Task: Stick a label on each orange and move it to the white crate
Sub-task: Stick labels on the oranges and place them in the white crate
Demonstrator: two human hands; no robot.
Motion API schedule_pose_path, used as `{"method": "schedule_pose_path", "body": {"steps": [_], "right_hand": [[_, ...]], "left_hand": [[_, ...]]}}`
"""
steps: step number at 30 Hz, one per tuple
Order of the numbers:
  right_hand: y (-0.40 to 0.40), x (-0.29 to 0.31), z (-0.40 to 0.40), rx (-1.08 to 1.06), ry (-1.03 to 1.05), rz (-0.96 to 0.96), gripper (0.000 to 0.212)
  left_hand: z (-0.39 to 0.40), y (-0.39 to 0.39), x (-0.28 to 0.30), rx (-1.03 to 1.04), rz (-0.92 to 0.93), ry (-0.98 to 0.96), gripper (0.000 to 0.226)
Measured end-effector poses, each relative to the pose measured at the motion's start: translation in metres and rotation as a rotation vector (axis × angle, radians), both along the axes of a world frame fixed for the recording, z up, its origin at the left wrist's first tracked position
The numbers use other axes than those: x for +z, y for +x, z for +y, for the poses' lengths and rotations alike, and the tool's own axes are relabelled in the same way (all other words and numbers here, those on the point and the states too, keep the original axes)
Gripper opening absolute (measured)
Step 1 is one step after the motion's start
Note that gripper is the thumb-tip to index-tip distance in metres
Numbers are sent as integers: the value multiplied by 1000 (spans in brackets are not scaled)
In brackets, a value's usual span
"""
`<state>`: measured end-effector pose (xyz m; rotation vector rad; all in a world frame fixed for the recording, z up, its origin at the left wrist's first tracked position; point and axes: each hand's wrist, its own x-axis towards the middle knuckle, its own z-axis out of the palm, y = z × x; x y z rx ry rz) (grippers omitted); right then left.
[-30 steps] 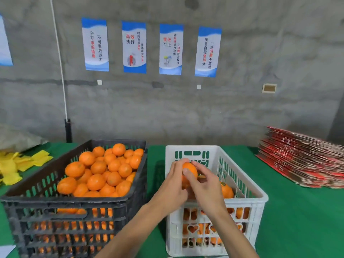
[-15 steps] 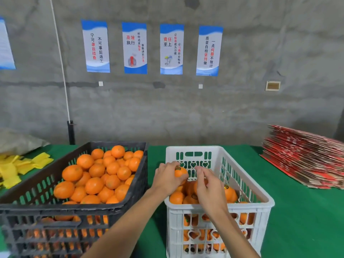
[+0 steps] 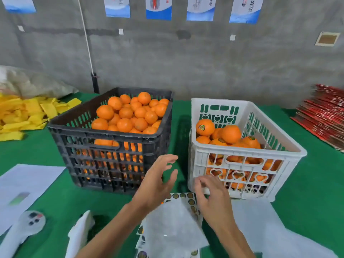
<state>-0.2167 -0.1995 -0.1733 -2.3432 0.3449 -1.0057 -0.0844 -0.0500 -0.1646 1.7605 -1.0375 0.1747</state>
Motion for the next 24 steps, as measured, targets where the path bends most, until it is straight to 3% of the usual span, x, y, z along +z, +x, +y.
{"method": "schedule_pose_path", "body": {"steps": [4, 8, 15, 20, 24], "right_hand": [[-18, -34, 13, -150, 37, 511, 64], [-34, -58, 30, -264, -96, 731, 81], [-42, -59, 43, -351, -154, 661, 59], [-46, -53, 32, -409, -120, 564, 31], [-63, -47, 3, -487, -4, 568, 31]], "left_hand": [[42, -16, -59, 124, 160, 392, 55], [60, -31, -87, 167, 218, 530, 68], [69, -46, -92, 177, 177, 465, 67], [70, -47, -93, 160, 141, 460, 51], [71, -45, -99, 157, 104, 490, 56]]}}
